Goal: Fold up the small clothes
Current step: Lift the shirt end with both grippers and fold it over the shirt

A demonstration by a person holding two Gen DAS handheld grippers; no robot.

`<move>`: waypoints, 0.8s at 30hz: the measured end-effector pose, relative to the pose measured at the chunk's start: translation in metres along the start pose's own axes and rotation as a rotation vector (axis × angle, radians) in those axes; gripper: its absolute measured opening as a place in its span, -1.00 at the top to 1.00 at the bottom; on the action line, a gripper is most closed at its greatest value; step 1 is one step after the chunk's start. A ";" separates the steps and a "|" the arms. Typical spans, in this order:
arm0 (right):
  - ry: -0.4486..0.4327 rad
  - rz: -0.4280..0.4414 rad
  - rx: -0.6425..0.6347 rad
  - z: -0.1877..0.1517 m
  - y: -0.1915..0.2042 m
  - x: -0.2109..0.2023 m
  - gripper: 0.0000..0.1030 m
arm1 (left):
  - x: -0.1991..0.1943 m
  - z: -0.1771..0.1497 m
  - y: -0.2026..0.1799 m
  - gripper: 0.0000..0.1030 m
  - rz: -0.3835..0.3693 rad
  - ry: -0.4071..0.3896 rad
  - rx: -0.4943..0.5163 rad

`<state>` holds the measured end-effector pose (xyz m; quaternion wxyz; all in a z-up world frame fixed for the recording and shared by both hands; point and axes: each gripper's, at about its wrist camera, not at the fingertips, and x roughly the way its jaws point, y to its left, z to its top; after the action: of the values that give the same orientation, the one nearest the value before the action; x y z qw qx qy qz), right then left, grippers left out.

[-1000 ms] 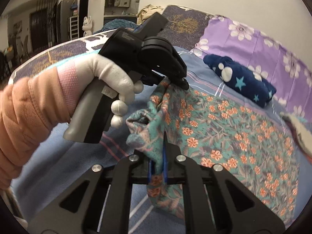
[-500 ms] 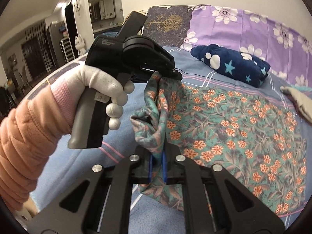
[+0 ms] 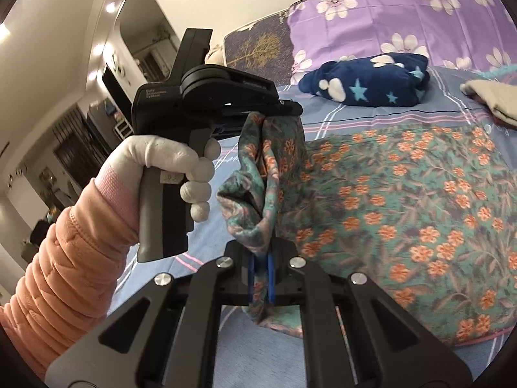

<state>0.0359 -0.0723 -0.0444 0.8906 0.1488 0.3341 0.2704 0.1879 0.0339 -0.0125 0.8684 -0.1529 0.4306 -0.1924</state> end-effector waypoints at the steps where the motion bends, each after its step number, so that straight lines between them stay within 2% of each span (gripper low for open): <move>1: -0.007 0.001 0.009 0.000 -0.004 -0.005 0.89 | 0.003 0.001 -0.007 0.87 0.003 0.003 0.010; 14: -0.087 -0.002 0.123 -0.008 -0.069 -0.057 0.89 | 0.055 -0.002 -0.100 0.88 0.037 0.070 0.121; 24: -0.108 -0.028 0.215 -0.025 -0.123 -0.089 0.89 | 0.107 -0.021 -0.161 0.88 0.044 0.138 0.215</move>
<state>0.0100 -0.2217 -0.0722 0.8898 0.2531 0.3150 0.2122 0.1975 -0.1594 -0.0292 0.8520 -0.0357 0.4696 -0.2286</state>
